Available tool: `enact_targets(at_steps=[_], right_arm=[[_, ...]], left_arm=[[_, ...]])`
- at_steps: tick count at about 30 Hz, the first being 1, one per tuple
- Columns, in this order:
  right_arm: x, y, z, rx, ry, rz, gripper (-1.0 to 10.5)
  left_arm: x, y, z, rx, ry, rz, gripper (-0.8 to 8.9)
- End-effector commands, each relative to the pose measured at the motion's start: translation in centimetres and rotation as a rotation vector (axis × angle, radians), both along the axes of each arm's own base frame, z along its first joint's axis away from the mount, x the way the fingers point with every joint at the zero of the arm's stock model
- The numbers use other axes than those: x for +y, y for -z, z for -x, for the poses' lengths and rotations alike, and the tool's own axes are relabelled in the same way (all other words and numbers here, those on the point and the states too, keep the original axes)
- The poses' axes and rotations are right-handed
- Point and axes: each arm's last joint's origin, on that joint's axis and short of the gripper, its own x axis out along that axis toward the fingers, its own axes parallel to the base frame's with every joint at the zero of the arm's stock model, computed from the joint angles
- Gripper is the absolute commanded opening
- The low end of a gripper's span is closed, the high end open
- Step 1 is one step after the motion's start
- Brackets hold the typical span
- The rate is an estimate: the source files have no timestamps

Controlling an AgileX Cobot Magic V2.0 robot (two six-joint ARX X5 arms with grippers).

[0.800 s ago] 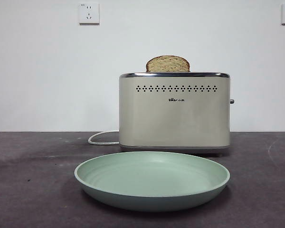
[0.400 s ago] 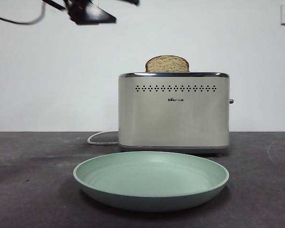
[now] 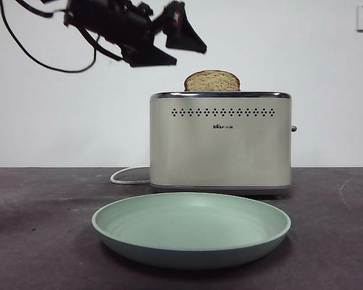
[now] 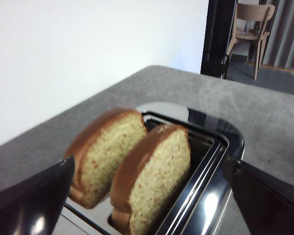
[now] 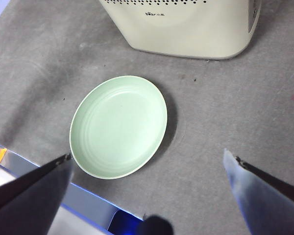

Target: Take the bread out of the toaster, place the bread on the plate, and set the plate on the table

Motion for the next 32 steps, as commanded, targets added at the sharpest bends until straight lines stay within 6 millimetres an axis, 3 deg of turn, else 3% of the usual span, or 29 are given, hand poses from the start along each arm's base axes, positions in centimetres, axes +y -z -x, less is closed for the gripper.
enact_targets(at_steps=[1,5,8,12,21,32], right_arm=[[0.0,-0.1,0.1,-0.008,-0.007,0.002,6.0],[0.0,-0.1,0.1,-0.007,-0.007,0.002,6.0],[0.0,-0.1,0.1,-0.007,-0.007,0.002,6.0],[0.0,-0.1,0.1,-0.007,-0.007,0.003,6.0],[0.0,-0.1,0.1,-0.007,-0.006,0.002,6.0],[0.0,-0.1,0.1,-0.006,-0.006,0.003,6.0]], left_arm=[[-0.7,1.1,-0.4,-0.021,-0.004,-0.032,5.61],[-1.4,2.4,-0.9,-0.019,-0.007,-0.041,5.50],[-1.9,3.2,-1.1,-0.008,0.001,-0.047,4.63],[-2.4,3.5,-1.0,-0.007,0.010,-0.049,4.58],[-2.5,3.6,-0.9,0.004,0.012,-0.045,-0.07],[-2.5,2.8,-0.9,-0.047,0.009,-0.017,-0.12]])
